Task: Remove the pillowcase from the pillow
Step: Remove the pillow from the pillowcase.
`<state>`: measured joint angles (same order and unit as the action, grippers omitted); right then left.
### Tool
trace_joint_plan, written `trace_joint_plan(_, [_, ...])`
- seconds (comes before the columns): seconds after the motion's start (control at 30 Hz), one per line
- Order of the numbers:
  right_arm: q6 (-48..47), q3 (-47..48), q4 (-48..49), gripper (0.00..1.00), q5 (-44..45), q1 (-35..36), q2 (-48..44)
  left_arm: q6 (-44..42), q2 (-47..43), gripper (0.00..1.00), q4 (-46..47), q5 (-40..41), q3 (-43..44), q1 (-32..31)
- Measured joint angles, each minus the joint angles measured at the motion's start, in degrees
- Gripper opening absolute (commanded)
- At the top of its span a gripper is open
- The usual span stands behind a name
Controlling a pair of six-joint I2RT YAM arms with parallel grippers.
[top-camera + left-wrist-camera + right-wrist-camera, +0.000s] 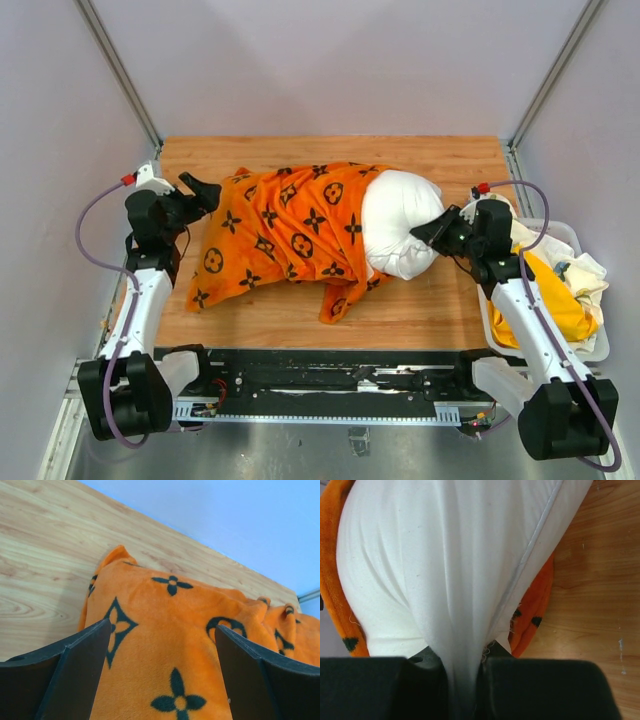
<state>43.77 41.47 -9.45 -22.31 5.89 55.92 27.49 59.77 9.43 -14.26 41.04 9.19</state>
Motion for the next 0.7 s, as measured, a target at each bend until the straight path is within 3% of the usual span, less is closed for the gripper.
trace_joint_plan(0.2, [1.3, 0.0, -0.1, 0.01, 1.0, -1.8, 0.0, -0.9, 1.5, 0.89, -1.5, 0.6, -0.5, -2.9])
trace_joint_plan(0.5, [2.4, 0.0, -0.3, 0.01, 1.6, -2.0, -0.1, -6.8, 8.3, 0.94, -6.4, 11.1, 7.9, -24.1])
trace_joint_plan(0.6, [2.5, 0.0, -0.3, 0.01, 1.6, -2.0, -0.1, -8.2, 12.1, 0.85, -7.0, 13.2, 9.3, -26.8])
trace_joint_plan(0.7, [2.5, 0.0, -0.4, 0.01, 1.7, -2.0, -0.2, -9.2, 14.7, 0.55, -7.0, 13.9, 9.3, -27.0])
